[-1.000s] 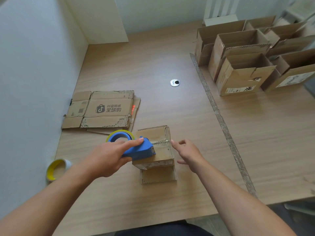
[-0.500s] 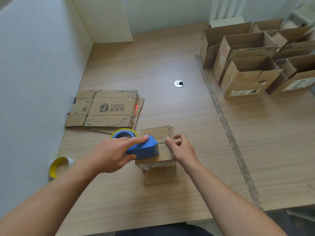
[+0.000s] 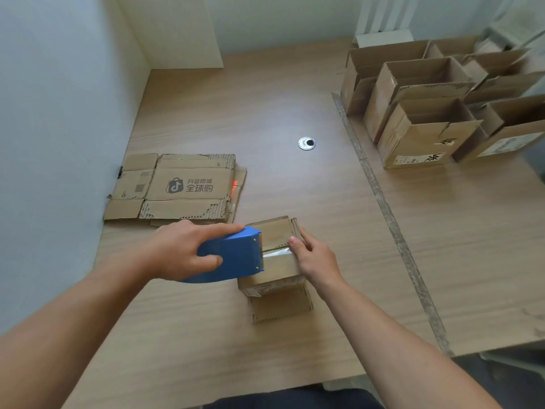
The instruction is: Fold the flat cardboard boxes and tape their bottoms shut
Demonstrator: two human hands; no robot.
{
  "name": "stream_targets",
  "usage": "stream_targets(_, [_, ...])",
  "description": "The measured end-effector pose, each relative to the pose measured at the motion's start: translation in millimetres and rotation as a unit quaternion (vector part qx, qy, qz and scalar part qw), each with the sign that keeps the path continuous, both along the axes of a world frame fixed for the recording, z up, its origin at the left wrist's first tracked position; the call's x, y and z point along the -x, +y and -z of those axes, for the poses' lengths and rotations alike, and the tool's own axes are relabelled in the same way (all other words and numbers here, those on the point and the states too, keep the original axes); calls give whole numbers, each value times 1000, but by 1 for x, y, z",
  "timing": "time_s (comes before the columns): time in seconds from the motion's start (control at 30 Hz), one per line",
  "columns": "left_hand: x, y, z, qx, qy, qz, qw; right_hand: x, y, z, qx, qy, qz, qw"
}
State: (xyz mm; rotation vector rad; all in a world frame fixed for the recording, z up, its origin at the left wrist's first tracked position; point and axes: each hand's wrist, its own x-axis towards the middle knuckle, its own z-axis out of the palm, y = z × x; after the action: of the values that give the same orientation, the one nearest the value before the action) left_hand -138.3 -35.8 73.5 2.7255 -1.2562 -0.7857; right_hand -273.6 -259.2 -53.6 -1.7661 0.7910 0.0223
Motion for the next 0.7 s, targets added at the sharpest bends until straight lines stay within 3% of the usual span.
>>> stream_targets(0.47, [-56, 74, 19, 49, 227, -87, 969, -9, 18, 2, -47, -7, 74, 996])
stream_targets(0.7, [-63, 79, 45, 52, 285, -110, 951, -14, 20, 5, -96, 24, 117, 988])
